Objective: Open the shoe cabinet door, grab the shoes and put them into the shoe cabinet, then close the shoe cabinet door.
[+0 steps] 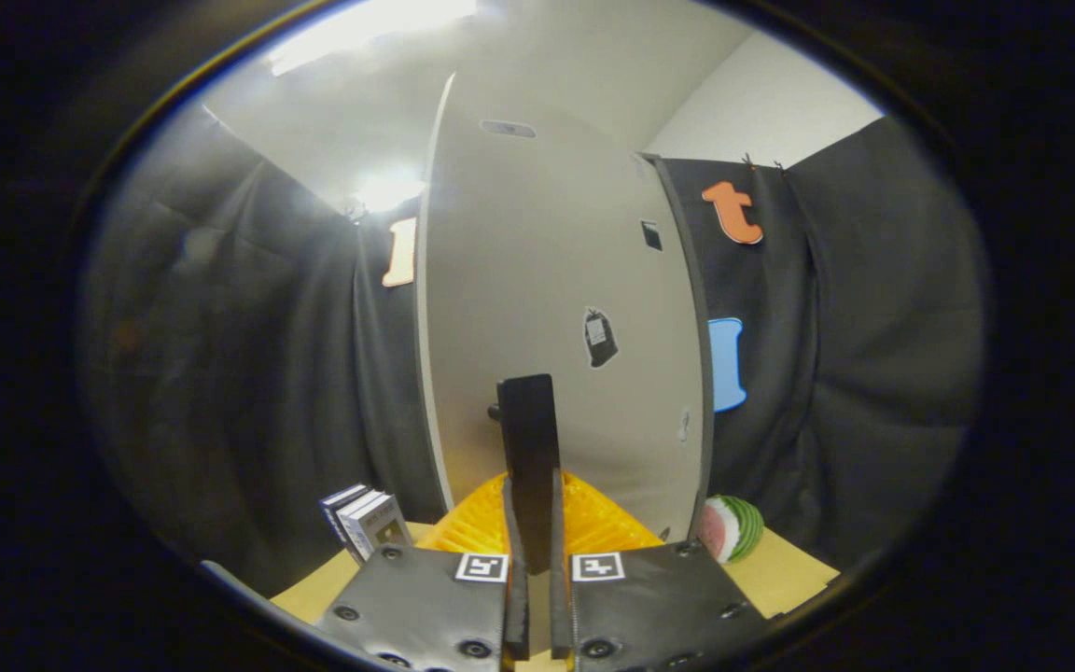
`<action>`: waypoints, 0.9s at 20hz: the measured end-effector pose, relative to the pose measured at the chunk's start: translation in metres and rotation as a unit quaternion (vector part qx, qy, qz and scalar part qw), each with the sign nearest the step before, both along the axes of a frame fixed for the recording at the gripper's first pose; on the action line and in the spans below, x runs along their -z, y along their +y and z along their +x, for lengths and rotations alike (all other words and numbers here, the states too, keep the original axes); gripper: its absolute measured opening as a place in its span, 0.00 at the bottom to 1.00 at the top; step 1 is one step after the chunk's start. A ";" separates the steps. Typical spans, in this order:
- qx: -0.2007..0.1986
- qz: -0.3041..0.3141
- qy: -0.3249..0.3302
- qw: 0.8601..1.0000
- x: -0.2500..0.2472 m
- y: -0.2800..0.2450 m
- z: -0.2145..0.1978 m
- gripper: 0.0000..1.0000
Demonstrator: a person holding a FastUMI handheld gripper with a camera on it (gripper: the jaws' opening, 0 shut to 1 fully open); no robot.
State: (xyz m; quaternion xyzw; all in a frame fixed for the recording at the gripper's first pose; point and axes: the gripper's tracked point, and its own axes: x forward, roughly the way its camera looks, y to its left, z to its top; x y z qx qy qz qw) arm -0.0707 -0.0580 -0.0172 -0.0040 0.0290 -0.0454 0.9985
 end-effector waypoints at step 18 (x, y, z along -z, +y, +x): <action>0.055 0.017 -0.006 0.998 -0.017 -0.120 -0.065 0.05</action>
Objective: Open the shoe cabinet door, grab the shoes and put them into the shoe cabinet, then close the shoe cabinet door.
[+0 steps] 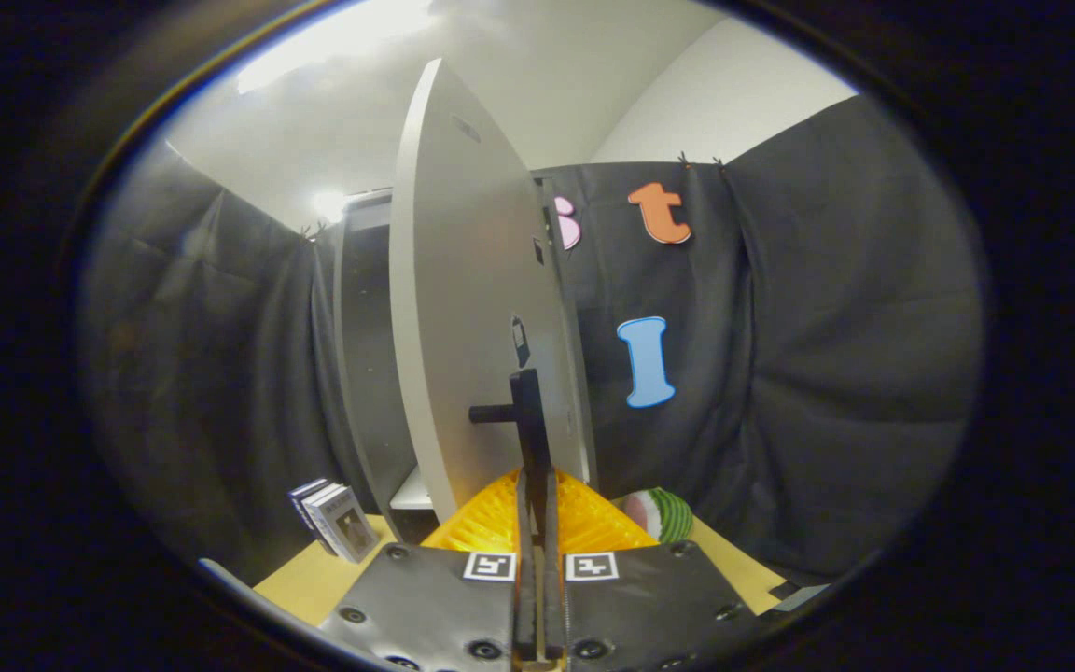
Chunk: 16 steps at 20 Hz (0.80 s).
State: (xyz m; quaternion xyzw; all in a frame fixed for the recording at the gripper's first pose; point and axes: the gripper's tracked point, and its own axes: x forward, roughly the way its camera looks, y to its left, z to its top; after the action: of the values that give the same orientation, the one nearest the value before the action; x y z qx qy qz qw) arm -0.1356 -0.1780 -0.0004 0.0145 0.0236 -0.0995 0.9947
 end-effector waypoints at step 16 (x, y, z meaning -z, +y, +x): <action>0.066 -0.013 -0.010 0.998 -0.009 -0.104 -0.032 0.03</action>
State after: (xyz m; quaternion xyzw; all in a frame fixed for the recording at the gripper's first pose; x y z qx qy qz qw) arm -0.1678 -0.2822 0.0089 0.0039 0.0113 -0.1653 0.9862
